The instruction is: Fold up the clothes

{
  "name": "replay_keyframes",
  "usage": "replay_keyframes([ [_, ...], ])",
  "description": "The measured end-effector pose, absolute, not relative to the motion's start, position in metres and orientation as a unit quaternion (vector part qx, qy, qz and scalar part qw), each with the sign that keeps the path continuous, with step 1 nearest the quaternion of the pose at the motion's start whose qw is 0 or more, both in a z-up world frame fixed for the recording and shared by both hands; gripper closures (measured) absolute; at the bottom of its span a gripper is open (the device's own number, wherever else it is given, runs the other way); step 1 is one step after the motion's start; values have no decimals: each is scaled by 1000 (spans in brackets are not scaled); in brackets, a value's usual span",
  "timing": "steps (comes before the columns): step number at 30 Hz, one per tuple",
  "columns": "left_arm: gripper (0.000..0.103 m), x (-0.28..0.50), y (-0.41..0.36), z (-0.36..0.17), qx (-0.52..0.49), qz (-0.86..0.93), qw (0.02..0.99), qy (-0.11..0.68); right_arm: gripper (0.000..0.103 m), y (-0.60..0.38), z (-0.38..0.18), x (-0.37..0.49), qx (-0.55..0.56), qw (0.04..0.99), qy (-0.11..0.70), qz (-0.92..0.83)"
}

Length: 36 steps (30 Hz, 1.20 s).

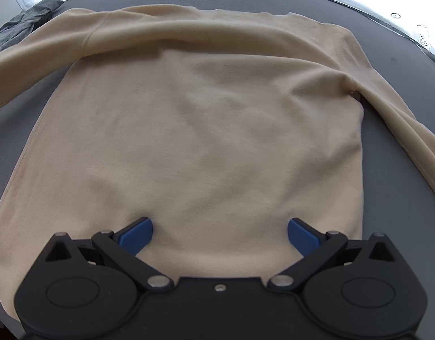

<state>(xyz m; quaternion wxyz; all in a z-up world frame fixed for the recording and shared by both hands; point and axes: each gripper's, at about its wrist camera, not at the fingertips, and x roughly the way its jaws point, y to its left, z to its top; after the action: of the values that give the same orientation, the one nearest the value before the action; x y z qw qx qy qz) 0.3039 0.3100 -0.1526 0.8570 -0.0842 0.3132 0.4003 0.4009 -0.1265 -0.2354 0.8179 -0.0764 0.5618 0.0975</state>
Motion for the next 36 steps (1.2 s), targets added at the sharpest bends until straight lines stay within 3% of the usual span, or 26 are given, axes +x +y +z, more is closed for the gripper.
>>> replay_keyframes([
  [4,41,291,313,-159,-134,378,858,321,0,-127,-236,402,-74,818,563,94],
  [7,25,280,303,-155,-166,362,864,307,0,-127,-236,402,-73,817,564,93],
  [22,22,331,197,-135,-119,211,910,336,0,-129,-236,408,-84,812,564,121],
  [25,22,353,165,-134,-97,168,917,347,10,-134,-229,407,-79,824,544,136],
  [34,22,449,75,-146,-11,55,922,383,13,-232,-187,417,67,891,444,65],
  [36,22,475,66,-149,12,43,922,384,17,-257,-183,427,76,899,429,36],
])
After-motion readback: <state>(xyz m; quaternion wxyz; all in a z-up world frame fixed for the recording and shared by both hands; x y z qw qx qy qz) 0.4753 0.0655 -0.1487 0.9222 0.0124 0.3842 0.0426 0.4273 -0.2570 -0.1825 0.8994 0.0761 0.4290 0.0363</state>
